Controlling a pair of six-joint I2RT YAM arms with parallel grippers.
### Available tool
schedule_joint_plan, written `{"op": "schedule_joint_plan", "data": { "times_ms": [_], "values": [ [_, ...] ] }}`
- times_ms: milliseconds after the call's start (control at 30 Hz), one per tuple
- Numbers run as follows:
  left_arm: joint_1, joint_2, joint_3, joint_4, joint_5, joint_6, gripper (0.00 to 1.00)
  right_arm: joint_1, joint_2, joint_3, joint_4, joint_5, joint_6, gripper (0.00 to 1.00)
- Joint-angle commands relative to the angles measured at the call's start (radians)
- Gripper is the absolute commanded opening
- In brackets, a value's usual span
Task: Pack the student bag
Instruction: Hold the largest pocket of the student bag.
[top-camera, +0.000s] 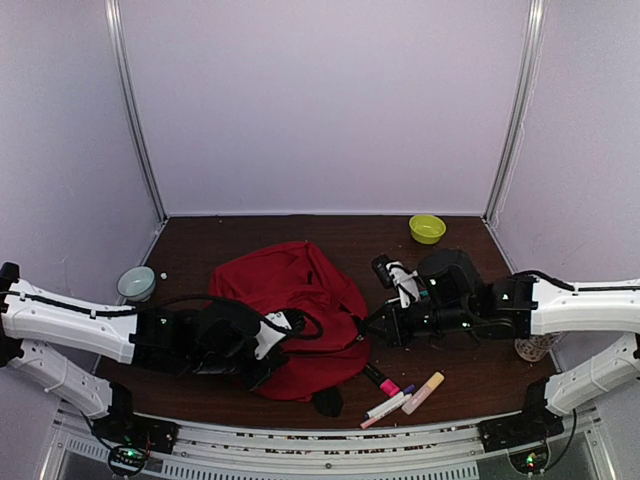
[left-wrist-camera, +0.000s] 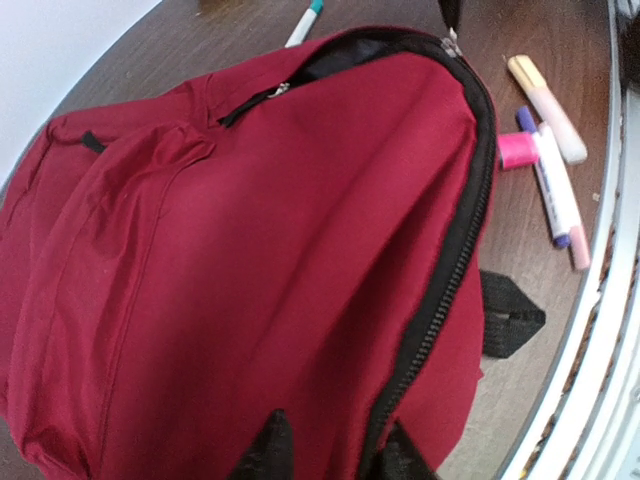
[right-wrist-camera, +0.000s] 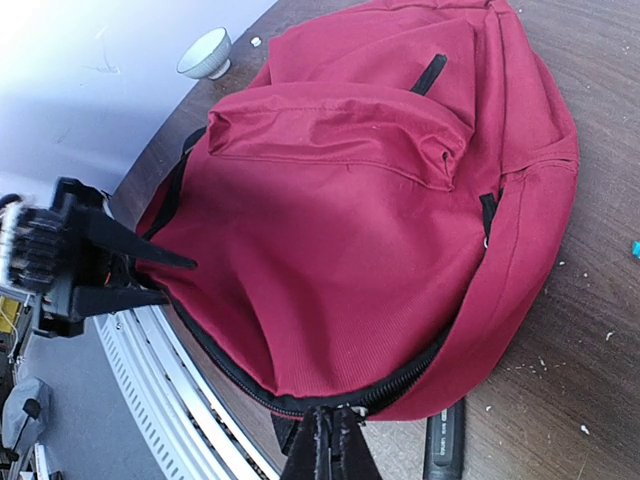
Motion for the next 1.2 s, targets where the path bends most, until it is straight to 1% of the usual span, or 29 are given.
{"op": "schedule_joint_plan", "data": {
  "times_ms": [0, 67, 133, 167, 233, 400, 433, 467, 600, 733, 833, 933, 1000, 1033, 1100, 1167],
  "values": [
    [-0.001, -0.064, 0.006, 0.003, 0.025, -0.012, 0.43, 0.004, 0.035, 0.030, 0.034, -0.013, -0.011, 0.00],
    [-0.003, -0.083, 0.022, 0.000, 0.046, -0.003, 0.64, 0.004, 0.046, 0.034, 0.040, -0.015, -0.007, 0.00],
    [-0.003, -0.089, 0.043, -0.005, 0.064, 0.006, 0.77, 0.004, 0.051, 0.036, 0.045, -0.014, -0.005, 0.00],
    [-0.003, -0.086, 0.055, -0.011, 0.072, 0.010, 0.81, 0.004, 0.053, 0.038, 0.046, -0.012, -0.006, 0.00],
    [-0.002, -0.063, 0.083, -0.022, 0.090, 0.016, 0.85, 0.004, 0.057, 0.042, 0.047, -0.010, -0.007, 0.00],
    [-0.007, 0.003, 0.137, -0.014, 0.131, 0.019, 0.89, 0.005, 0.062, 0.047, 0.048, -0.007, -0.010, 0.00],
    [-0.010, 0.016, 0.141, -0.001, 0.131, 0.017, 0.92, 0.005, 0.062, 0.047, 0.047, -0.004, -0.011, 0.00],
    [-0.010, 0.026, 0.142, 0.014, 0.130, 0.012, 0.92, 0.004, 0.062, 0.046, 0.046, -0.001, -0.010, 0.00],
    [-0.011, 0.080, 0.158, 0.076, 0.129, -0.006, 0.92, 0.004, 0.062, 0.043, 0.049, 0.010, -0.005, 0.00],
    [-0.011, 0.147, 0.186, 0.077, 0.067, -0.026, 0.90, 0.004, 0.056, 0.035, 0.054, 0.021, 0.005, 0.00],
    [-0.011, 0.178, 0.191, 0.114, 0.071, -0.018, 0.89, 0.003, 0.048, 0.025, 0.061, 0.027, 0.010, 0.00],
    [-0.012, 0.216, 0.209, 0.142, 0.081, -0.002, 0.86, 0.003, 0.044, 0.026, 0.056, 0.034, 0.008, 0.00],
    [-0.012, 0.241, 0.223, 0.149, 0.080, 0.008, 0.81, 0.003, 0.038, 0.022, 0.057, 0.041, 0.010, 0.00],
    [-0.012, 0.250, 0.226, 0.152, 0.075, 0.012, 0.76, 0.002, 0.035, 0.020, 0.057, 0.045, 0.011, 0.00],
    [-0.012, 0.263, 0.227, 0.158, 0.064, 0.016, 0.63, 0.000, 0.031, 0.017, 0.057, 0.050, 0.011, 0.00],
    [-0.012, 0.268, 0.224, 0.159, 0.056, 0.019, 0.48, -0.006, 0.030, 0.017, 0.056, 0.051, 0.013, 0.00]
  ]
}}
